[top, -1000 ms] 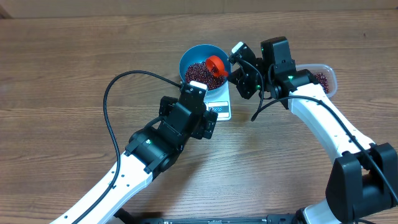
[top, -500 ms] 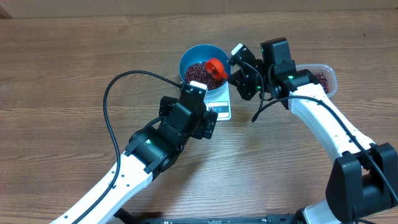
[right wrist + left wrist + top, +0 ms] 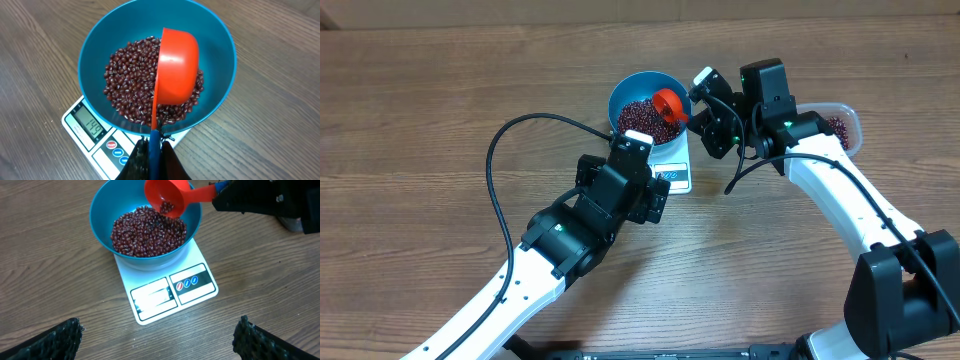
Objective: Scoop item into bowl and weigh 150g on scale
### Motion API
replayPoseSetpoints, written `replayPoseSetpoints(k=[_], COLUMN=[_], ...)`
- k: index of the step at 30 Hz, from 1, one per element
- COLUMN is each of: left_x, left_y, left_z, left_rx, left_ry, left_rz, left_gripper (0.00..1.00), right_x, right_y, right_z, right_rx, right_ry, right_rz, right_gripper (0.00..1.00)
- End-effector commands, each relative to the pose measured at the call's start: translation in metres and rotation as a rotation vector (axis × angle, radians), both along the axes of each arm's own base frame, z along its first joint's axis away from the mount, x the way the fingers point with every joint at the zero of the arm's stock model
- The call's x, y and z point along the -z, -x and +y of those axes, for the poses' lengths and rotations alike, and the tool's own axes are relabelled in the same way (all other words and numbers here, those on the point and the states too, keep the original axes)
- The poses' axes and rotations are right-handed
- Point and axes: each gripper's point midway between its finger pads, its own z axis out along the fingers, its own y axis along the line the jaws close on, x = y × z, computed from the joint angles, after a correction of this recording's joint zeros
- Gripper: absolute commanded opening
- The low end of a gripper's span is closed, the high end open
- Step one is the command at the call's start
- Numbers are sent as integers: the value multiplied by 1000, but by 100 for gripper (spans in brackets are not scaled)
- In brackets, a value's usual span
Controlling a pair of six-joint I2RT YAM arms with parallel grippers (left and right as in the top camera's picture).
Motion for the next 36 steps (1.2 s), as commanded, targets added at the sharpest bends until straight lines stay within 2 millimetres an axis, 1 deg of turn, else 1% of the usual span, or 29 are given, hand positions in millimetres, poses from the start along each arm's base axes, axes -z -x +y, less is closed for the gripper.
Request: replayPoseSetpoints(k=[1,5,10,13,25,29,36], left_x=[6,6,6,6,6,6,6], left_y=[-1,-1,-1,-1,-1,-1,-1], left_z=[2,2,2,2,2,2,2], left_rx=[-18,-18,-18,-18,-18,-18,-18], left_ry=[-8,-8,-8,-8,-8,-8,-8], left_rz=[9,9,9,9,9,9,9], left_gripper=[99,100,99,100,100,99,99], right_x=[-20,-21,-20,-20,-21,-21,-21], right_y=[3,-5,-2,-7,-8,-12,-12], right_z=[6,1,1,-4,-4,-7,-7], right_rx=[-73,0,-36,35,35,76,77], right_ry=[-27,-28,-8,-19,-21,-18,-20], right_rz=[-53,-47,-60,-41,-45,-43,-43], right_gripper=[4,4,4,4,4,4,4])
